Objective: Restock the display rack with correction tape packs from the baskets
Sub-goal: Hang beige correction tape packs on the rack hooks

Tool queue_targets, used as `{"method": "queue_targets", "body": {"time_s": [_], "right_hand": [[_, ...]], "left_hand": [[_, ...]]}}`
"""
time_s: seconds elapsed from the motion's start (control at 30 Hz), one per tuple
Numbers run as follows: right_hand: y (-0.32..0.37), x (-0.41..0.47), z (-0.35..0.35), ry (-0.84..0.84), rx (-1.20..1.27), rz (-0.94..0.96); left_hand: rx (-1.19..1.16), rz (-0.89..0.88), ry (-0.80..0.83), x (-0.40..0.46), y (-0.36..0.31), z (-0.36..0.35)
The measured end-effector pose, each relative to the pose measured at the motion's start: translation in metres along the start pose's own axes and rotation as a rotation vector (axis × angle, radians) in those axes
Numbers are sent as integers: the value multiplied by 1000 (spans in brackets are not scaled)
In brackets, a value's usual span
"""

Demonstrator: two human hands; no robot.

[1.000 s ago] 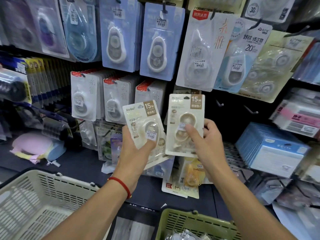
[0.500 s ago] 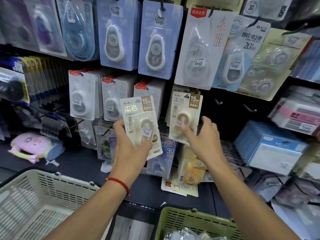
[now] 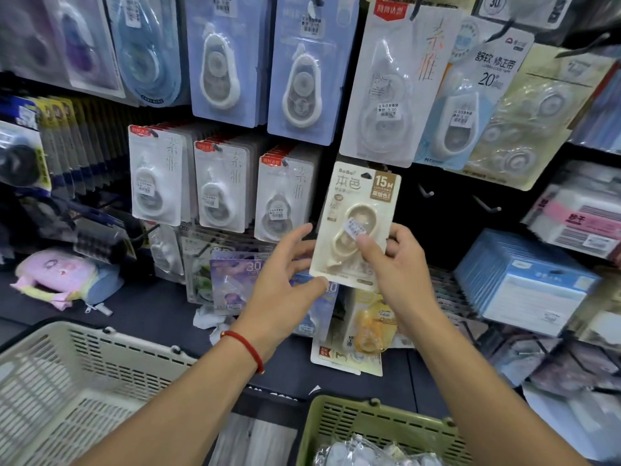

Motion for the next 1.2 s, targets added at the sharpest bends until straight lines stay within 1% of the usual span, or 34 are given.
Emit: {"method": "queue_targets", "body": {"time_s": [0.1,0.27,0.37,0.43,0.53,0.6,0.67,0.7,0.73,0.8,0.87,1.03,1.13,1.2], "right_hand": [[6,4,3,-18,-11,-17],[17,-4,1,-11,-10,37],[17,-1,5,-48,-86,68],[13,6,5,-51,-264,95],[4,15,4,-75,-668,169],[14,11,-7,-90,-849,347],[21,7,-28,-38,-1025,547],[20,9,-37,6,-1099,601],[16,13,-45,62,-1159,614],[3,28,-54,167,-1280,562],[-5,40,-55,202,-1395,522],[-3,47,-56,263,-1377,468],[0,31,-55,299,-1396,507],[-1,8,-46,328,-1286,530]], "left_hand": [[-28,-12,6,1,-3,-5],[-47,-68,-18,3,-5,-5],[8,-76,-14,4,-3,-8],[183,-74,-38,7,0,-6],[550,-132,-119,15,1,4],[679,-157,-152,24,1,11],[764,-162,-170,34,6,16],[798,-164,-165,38,9,16],[818,-167,-156,41,12,15],[833,-182,-151,43,17,13],[844,-194,-165,43,19,12],[853,-199,-197,40,21,12],[852,-198,-203,33,19,9],[847,-201,-189,27,17,6]]}}
Point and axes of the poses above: each hand's wrist, its own x-axis towards the middle knuckle, its own z-axis out of the back of the hand, y = z × x, the point moved 10 cm from there along x, towards the middle knuckle, and after that the axes turned 13 degrees about x, right-handed, at the moved point
